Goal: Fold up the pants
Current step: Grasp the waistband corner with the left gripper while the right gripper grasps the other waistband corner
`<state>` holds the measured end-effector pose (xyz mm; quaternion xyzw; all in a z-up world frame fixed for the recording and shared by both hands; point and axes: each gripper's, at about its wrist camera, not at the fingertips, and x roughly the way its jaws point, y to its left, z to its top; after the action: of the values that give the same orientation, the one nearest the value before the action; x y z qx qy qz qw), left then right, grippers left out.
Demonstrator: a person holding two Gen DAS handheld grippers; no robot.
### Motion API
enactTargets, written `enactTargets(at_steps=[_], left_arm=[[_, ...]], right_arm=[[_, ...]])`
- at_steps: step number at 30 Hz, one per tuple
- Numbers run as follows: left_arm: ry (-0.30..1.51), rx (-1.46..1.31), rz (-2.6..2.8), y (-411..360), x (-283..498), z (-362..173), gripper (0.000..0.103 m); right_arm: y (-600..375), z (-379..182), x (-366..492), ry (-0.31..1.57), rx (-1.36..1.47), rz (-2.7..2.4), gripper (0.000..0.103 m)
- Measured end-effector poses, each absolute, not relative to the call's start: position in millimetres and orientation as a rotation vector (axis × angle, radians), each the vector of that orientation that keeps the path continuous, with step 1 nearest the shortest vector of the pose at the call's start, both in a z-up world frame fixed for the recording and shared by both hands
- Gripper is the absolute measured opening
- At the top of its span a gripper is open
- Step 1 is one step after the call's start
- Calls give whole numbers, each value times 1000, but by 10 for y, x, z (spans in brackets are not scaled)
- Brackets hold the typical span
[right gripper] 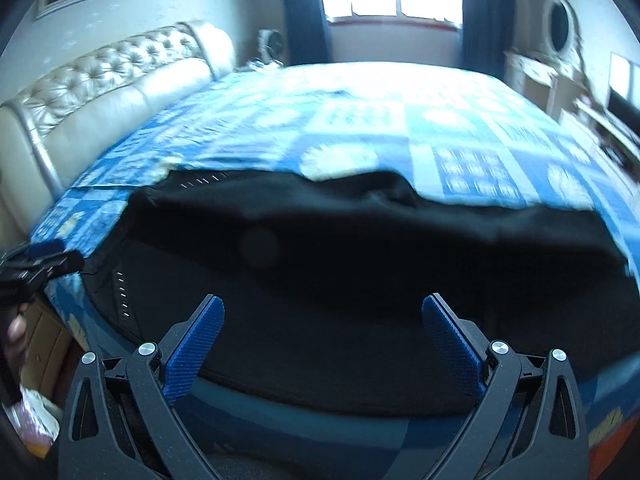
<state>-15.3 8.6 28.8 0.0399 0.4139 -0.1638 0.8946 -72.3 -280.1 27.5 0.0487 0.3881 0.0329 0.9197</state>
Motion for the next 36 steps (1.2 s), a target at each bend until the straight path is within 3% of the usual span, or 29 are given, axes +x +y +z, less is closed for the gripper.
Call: enactTargets(at_steps=[9,19,23,32,36], left_arm=[[962,25,-370,980,1586,135,101],[1019,30,-603,848,2656,-443,99],[1107,34,-652,753,2862,-677,59],[1134,21,-641,718,3129,-763,61],[1112,149,-673,586,3031,-796,66]], right_arm=[[-2913,384,644,889,26,402,99],[-3387,-260,1757,1118,293,532,99],[-3431,-403,1886,1168,323,571,99],[-3245,-623,2069,1268,258,644,98],[-3122,-660,2106,1307,223,671,98]])
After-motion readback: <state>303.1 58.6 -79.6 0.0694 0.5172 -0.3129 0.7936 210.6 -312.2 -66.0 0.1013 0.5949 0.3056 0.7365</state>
